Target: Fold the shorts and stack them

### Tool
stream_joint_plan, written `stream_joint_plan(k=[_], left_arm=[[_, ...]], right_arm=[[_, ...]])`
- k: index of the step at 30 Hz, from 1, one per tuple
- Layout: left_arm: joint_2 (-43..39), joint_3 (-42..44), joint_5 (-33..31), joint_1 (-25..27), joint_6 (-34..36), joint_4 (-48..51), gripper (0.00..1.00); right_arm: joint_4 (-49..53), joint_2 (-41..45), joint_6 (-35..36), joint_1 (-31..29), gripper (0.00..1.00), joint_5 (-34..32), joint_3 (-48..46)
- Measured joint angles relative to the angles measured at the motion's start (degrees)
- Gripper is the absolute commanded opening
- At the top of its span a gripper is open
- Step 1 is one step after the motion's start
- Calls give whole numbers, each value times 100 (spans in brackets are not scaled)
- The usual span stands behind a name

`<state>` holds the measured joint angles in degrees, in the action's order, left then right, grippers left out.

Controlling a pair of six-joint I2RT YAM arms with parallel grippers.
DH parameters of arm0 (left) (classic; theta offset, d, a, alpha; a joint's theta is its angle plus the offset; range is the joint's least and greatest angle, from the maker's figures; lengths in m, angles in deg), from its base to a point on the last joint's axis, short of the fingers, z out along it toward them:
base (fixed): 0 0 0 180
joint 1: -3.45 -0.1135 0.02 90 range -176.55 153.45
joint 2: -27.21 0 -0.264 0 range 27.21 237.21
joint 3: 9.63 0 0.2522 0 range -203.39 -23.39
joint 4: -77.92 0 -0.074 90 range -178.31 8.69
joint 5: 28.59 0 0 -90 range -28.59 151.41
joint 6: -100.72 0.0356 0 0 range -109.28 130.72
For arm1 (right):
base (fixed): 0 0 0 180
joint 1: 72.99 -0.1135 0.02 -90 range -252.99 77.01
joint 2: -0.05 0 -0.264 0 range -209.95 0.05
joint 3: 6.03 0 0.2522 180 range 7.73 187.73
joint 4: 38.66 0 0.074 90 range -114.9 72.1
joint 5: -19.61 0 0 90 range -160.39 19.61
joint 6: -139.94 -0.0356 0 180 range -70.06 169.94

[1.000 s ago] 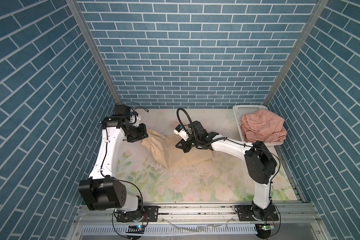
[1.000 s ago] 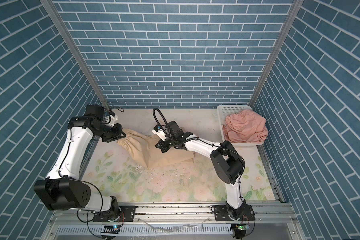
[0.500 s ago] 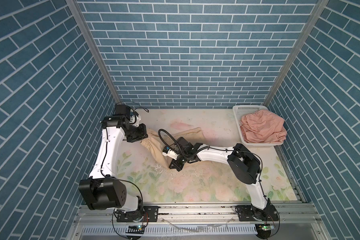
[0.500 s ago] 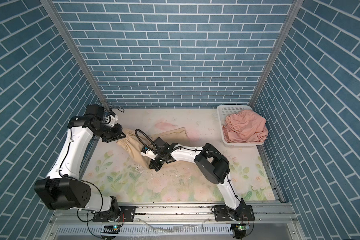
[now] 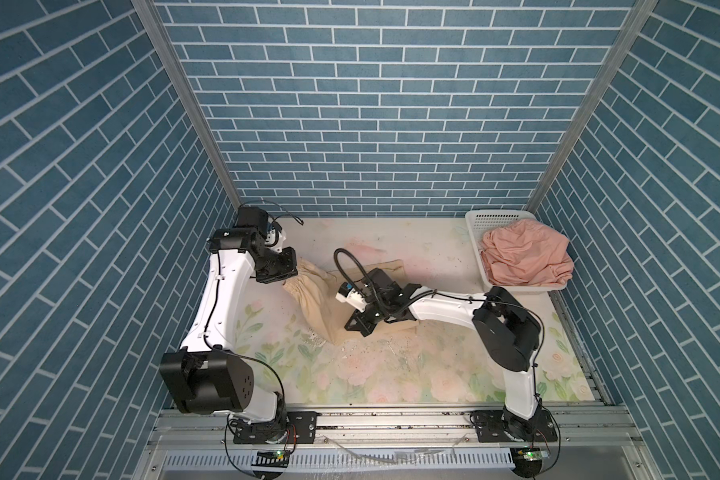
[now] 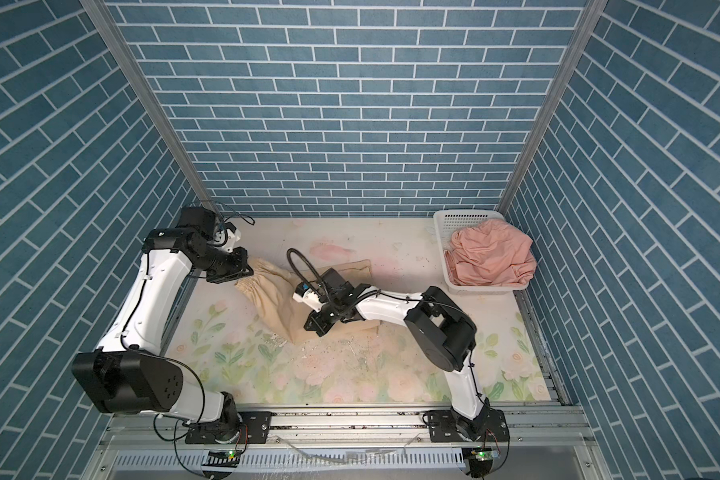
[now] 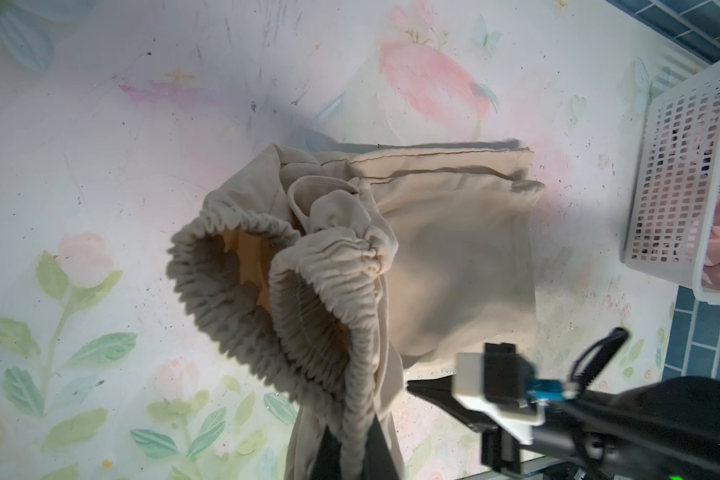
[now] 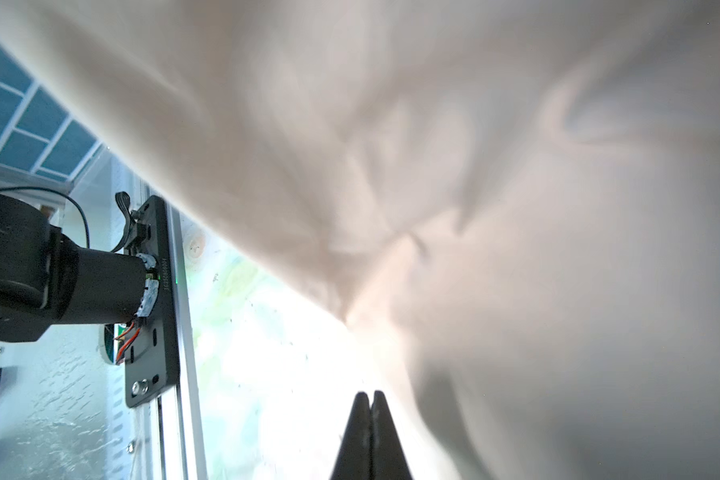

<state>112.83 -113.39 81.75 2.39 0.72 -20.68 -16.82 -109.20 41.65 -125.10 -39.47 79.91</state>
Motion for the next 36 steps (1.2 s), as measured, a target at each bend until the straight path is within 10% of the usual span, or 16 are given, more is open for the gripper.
stream_joint_plan(k=[7, 36], left_arm=[[391, -540, -387, 673, -173, 210, 0], [4074, -3685, -822, 3427, -826, 546, 0]], right_arm=[[-15, 1668, -232, 973, 0, -592, -1744], [-1499, 1816, -1032, 1045, 0, -538, -3696]])
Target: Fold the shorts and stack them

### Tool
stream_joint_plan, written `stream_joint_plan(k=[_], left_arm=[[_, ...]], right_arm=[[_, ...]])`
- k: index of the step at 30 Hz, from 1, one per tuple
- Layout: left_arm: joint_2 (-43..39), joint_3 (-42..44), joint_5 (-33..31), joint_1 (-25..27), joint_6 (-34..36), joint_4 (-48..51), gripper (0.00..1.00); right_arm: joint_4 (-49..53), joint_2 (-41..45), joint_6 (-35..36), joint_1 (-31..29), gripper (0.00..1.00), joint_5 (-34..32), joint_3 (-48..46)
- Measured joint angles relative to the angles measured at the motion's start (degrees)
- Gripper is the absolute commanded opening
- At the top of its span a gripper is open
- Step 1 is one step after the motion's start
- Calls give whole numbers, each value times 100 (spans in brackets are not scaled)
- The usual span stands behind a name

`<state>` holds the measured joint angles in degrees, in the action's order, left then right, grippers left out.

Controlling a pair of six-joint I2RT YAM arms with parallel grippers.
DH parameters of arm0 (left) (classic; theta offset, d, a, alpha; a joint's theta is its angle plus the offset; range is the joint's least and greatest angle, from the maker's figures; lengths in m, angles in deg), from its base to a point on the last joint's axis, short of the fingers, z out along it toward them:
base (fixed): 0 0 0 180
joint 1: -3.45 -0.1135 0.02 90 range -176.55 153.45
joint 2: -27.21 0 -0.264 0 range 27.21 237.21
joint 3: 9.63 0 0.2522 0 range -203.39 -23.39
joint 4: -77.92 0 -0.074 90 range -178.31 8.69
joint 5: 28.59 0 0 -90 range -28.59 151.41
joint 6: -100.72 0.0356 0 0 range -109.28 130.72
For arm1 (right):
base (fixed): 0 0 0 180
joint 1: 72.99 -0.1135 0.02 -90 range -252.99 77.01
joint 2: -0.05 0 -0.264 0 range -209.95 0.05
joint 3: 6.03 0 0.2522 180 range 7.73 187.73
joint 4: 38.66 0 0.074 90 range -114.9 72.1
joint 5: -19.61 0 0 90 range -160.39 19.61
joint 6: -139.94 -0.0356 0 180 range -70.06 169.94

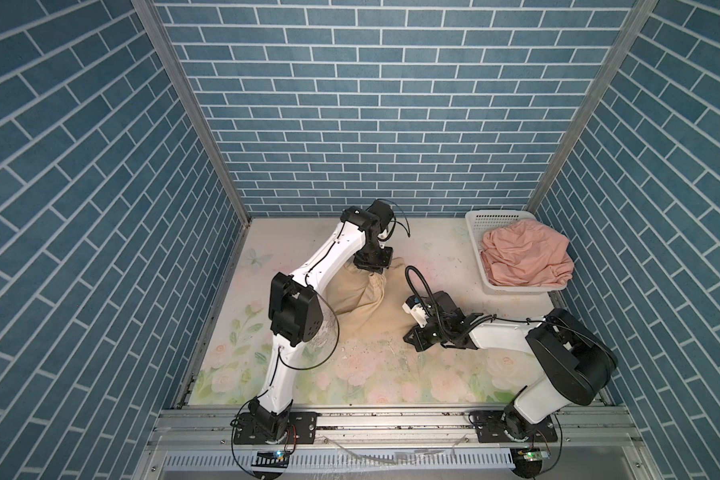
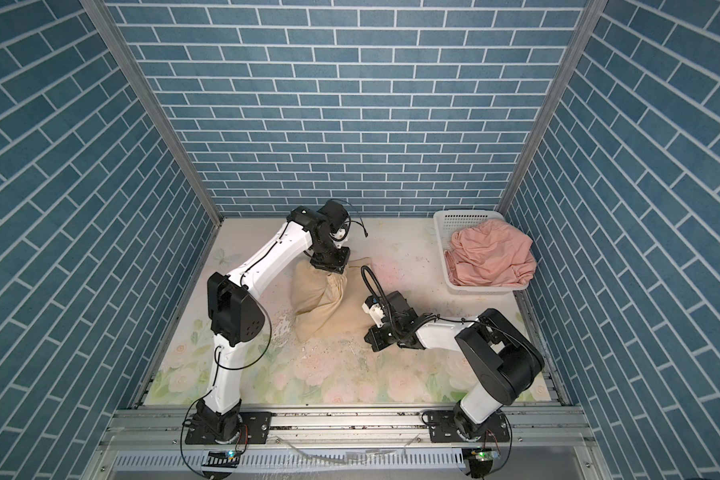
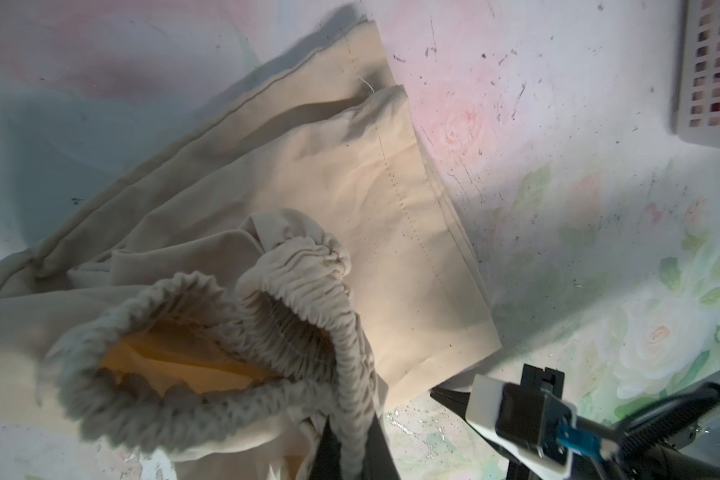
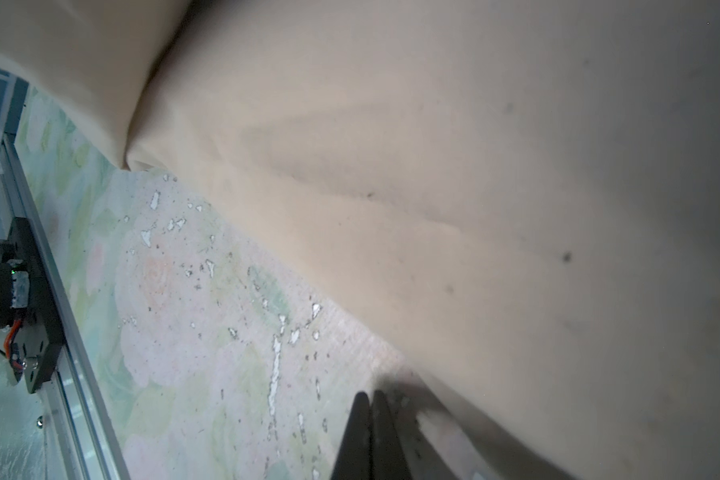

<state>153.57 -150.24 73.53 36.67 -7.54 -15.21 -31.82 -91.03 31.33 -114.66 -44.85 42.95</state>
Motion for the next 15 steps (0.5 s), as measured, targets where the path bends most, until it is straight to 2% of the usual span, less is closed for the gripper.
stream_joint_plan(k=[6, 7, 8, 9, 10, 11, 12, 13, 15], left_arm=[[415, -22, 125, 188, -81, -48, 0], [459, -24, 140, 225, -96, -70, 6], [498, -26, 153, 264, -107, -94, 24], [538, -37, 175, 299, -96, -107, 28], [575, -42, 212, 343, -127, -140, 39], [627, -42, 236, 393, -120, -181, 63], [660, -42, 258, 439, -133, -216, 79], [708, -42, 267, 492, -142, -256, 85], [756, -42, 269, 577, -164, -326, 90]], right_arm=[[7, 219, -114, 0, 0, 70, -133], [37, 337, -118, 0, 0, 66, -164], [68, 461, -149, 0, 0, 63, -188], [98, 581, -184, 0, 1, 61, -212], [142, 741, -221, 2, 7, 50, -245], [219, 920, -271, 11, 15, 31, -278], [271, 1073, -313, 13, 21, 20, -302], [367, 1285, -387, 24, 26, -13, -326], [577, 1652, -433, 52, 35, -87, -328]])
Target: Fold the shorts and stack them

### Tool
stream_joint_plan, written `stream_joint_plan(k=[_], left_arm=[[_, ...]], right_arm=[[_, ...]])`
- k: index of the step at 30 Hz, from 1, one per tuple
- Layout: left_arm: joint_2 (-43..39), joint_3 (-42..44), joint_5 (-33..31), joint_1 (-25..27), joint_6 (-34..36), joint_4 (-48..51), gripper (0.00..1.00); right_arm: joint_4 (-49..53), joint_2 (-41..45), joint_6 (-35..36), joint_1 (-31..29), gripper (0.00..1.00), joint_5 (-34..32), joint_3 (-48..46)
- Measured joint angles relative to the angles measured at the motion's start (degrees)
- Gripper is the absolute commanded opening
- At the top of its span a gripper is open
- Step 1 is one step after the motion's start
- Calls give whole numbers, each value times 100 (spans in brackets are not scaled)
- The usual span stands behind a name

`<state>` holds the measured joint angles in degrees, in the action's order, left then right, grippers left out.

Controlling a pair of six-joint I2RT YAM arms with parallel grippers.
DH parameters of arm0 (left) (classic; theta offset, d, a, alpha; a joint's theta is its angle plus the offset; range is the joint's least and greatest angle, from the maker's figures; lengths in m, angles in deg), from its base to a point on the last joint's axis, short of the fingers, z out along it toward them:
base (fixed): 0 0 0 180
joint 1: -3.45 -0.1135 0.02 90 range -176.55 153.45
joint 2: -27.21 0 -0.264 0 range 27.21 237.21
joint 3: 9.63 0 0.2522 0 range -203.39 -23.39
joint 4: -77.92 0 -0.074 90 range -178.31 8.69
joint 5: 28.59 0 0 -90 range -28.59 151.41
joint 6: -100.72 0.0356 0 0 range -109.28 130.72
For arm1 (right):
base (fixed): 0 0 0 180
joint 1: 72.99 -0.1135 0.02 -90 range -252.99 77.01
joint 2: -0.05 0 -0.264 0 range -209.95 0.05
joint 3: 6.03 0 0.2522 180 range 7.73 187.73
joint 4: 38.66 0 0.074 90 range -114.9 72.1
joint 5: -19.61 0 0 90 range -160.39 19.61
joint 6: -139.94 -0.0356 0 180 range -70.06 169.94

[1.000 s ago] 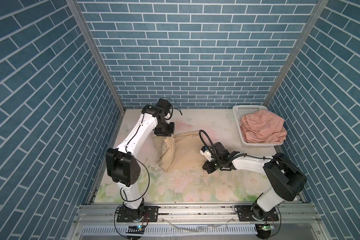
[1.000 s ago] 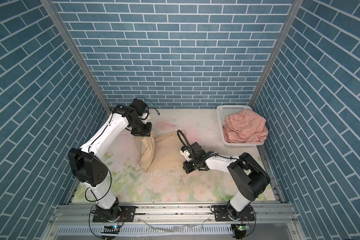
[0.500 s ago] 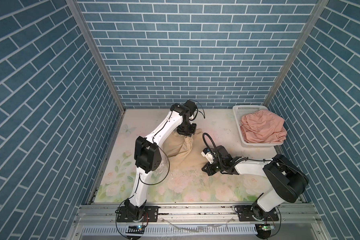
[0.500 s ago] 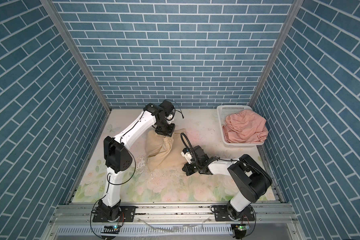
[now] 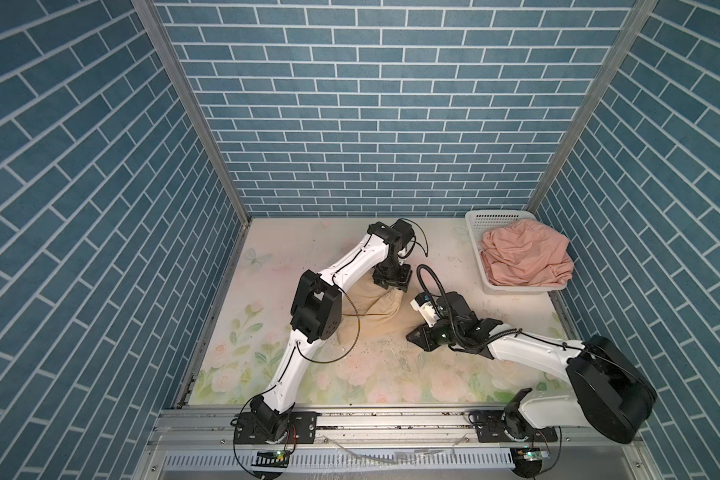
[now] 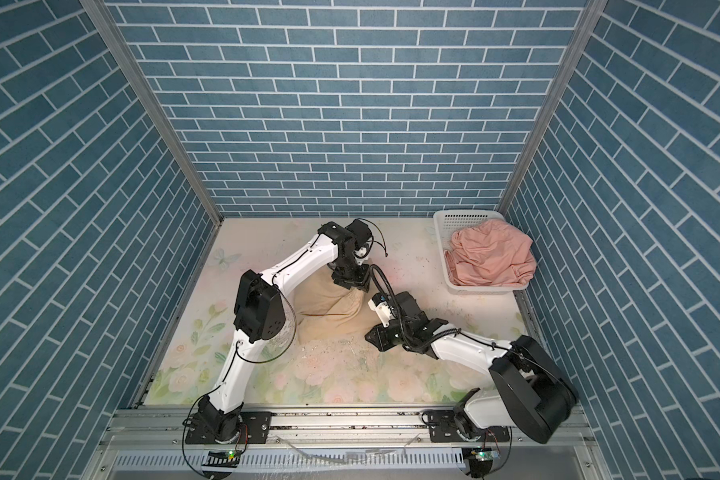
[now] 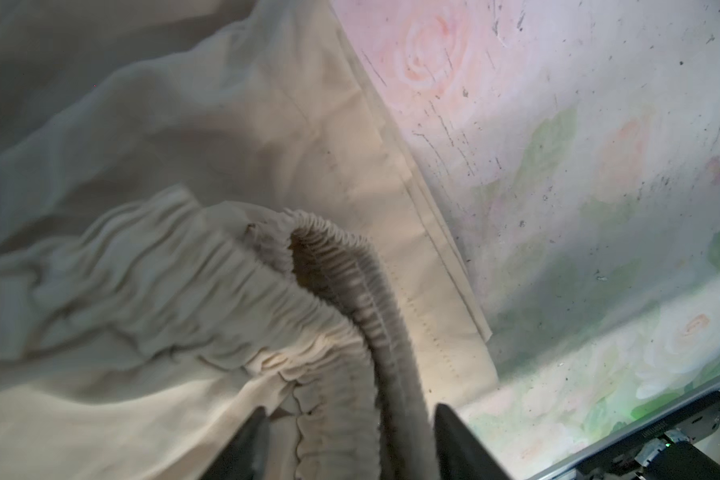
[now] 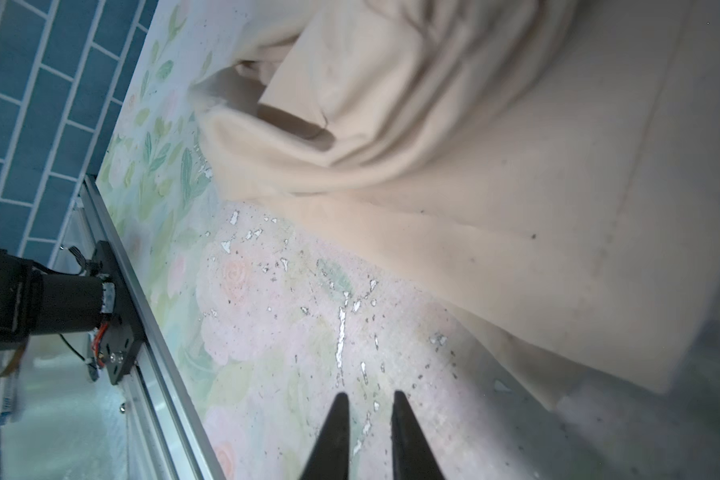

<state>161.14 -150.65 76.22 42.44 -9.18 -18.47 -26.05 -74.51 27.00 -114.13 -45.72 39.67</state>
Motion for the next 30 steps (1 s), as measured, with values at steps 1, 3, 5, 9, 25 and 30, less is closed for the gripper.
stream_joint_plan(k=[1, 3, 5, 9, 25, 30], left_arm=[[9, -20, -13, 33, 24, -9, 99], [20, -216, -55, 55, 42, 28, 100], [15, -621, -138, 9, 48, 76, 100], [-295, -1027, -369, -227, 129, 85, 100], [-5276, 5501, -514, -1342, -507, -2050, 87], [-6223, 6688, -481, -791, -922, -2741, 49]], right_arm=[[109, 192, -24, 31, 37, -50, 2], [402, 483, -15, 109, 41, -111, 72], [765, 638, 17, 223, 44, -192, 278], [1257, 605, 140, 369, 56, -396, 935], [1777, -2350, 11, 1012, 72, 345, 3171], [1624, -2715, -234, 1071, 72, 787, 3209]])
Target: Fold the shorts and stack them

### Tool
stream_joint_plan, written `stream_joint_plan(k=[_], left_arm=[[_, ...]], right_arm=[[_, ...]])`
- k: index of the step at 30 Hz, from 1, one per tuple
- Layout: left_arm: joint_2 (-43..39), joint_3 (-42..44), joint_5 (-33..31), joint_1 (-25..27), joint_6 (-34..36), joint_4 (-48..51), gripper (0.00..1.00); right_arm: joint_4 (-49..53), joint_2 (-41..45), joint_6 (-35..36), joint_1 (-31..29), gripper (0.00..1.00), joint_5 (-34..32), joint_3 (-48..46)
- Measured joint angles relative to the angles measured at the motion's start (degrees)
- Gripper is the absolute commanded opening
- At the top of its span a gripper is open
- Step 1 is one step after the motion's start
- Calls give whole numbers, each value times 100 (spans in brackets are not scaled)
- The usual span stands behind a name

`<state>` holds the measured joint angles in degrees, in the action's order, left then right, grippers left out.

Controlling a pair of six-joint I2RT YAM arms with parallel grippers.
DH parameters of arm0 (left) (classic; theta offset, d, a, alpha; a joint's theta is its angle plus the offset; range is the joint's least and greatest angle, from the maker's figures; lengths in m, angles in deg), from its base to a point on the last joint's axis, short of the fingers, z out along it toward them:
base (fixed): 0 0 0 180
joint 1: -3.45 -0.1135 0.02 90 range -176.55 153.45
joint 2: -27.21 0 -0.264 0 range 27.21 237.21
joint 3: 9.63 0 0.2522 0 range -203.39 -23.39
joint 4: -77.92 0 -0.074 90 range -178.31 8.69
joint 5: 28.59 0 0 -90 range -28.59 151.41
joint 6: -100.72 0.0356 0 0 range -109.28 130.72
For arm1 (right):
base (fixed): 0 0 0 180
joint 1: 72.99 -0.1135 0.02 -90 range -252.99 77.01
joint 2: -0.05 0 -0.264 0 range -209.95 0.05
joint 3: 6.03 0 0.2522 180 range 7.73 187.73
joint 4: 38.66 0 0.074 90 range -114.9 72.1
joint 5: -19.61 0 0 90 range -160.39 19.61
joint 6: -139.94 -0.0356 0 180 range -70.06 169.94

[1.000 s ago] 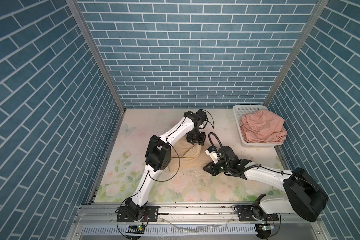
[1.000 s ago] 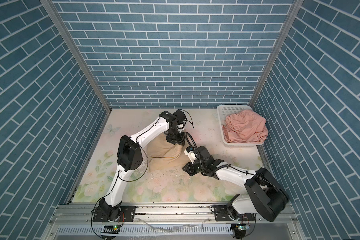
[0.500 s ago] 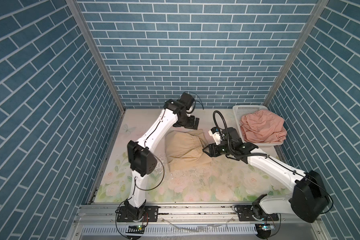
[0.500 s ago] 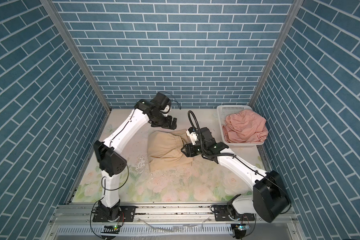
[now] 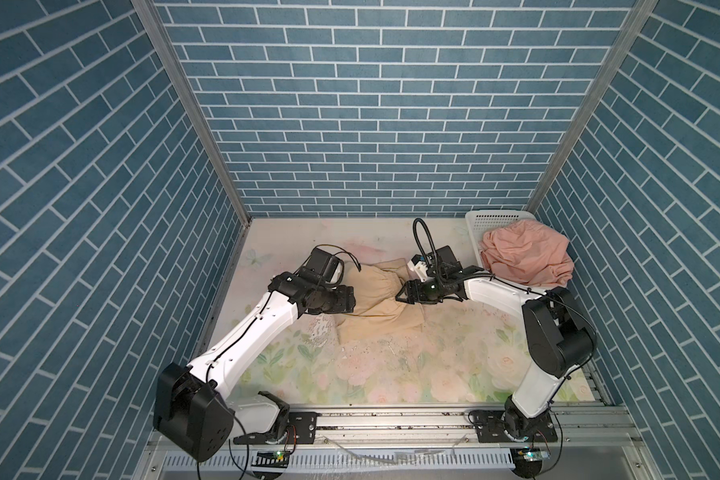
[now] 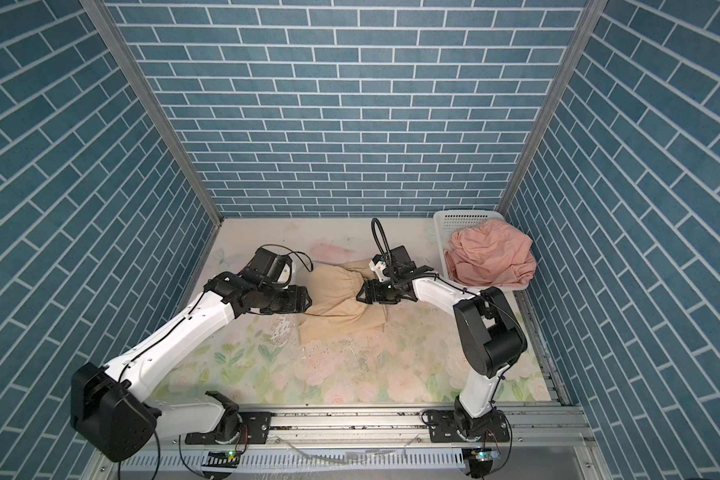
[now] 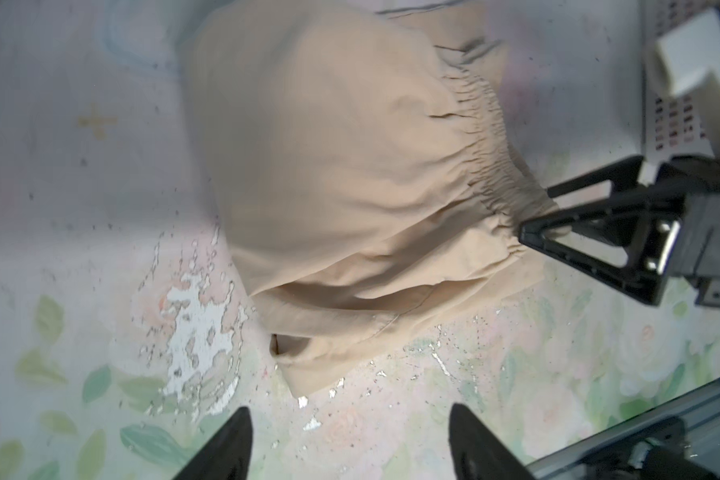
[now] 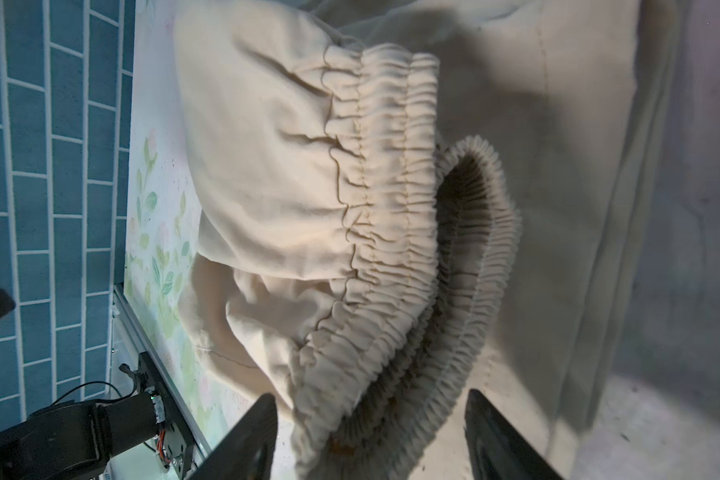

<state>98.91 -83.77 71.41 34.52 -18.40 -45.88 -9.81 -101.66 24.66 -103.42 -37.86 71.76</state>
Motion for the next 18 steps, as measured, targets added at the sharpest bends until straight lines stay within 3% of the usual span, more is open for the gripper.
stream_joint_plan(k=[2, 4, 9, 12, 18], left_arm=[[-153, 273, -46, 553, -129, -433, 35], [-116, 483, -98, 1069, -208, -916, 28], [570, 811, -243, 1939, -306, -2072, 17], [1226, 826, -293, 2146, -341, -2638, 9], [2302, 741, -466, 2297, -398, -3265, 2]], right_arm=[[-85, -122, -70, 13, 69, 144, 2], [-153, -221, -153, 15, 62, 245, 4], [-321, -275, -369, 35, 19, 424, 4], [-372, -260, -446, 50, 4, 442, 4], [-448, 103, -505, 68, 0, 450, -203]])
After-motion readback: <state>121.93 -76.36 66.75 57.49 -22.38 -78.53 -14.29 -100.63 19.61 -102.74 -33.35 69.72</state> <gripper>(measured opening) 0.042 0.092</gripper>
